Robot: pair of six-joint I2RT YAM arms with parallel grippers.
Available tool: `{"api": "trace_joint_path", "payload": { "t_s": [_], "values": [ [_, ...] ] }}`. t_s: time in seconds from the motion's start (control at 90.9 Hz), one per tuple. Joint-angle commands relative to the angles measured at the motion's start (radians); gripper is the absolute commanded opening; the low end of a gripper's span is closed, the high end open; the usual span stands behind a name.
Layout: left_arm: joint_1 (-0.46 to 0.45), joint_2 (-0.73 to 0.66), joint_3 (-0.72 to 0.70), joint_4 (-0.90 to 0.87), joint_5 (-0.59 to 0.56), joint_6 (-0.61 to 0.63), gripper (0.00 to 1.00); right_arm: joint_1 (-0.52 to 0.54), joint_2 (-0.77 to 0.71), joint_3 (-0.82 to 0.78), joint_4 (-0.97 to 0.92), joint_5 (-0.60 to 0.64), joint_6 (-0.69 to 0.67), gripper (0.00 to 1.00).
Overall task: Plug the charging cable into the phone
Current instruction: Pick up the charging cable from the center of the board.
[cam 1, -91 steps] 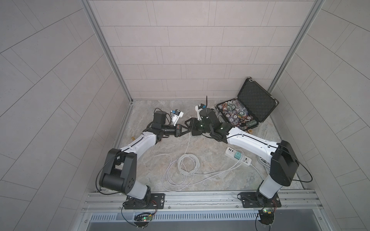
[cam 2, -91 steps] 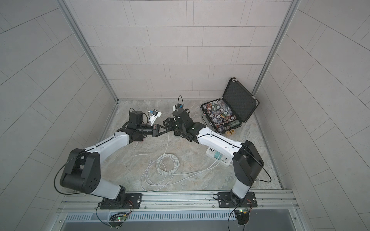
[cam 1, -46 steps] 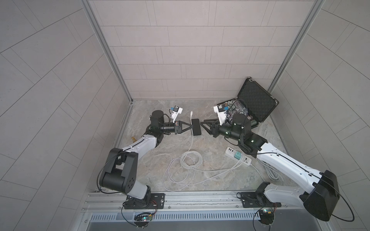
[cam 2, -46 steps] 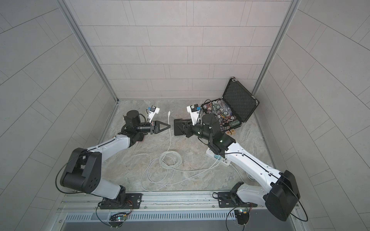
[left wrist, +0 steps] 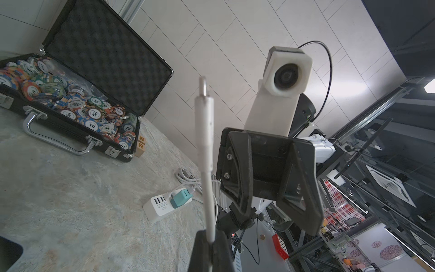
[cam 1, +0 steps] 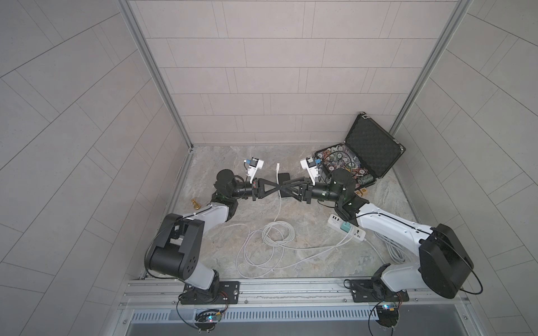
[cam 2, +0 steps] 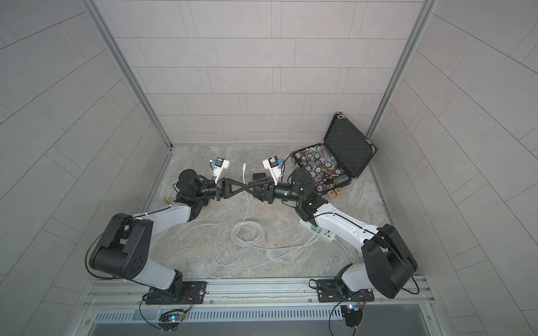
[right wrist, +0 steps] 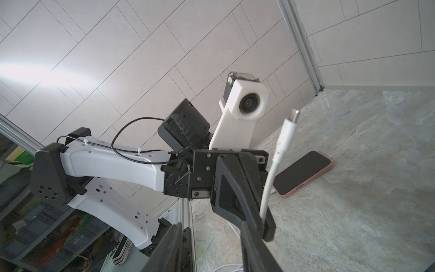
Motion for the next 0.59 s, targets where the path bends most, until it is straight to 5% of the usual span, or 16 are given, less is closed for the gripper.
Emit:
{"api": "trace_joint_path", "payload": {
  "t_s": [0.0, 0.583],
  "values": [
    [-0.006, -0.025, -0.011, 0.010, -0.002, 0.025, 0.00, -0.002, 0.023, 0.050, 0.041, 0.017, 0.016, 0.42],
    [-0.007, -0.050, -0.021, 0.021, 0.004, 0.022, 0.00, -0.002, 0.183, 0.175, -0.020, 0.061, 0.061, 0.43]
  ]
}}
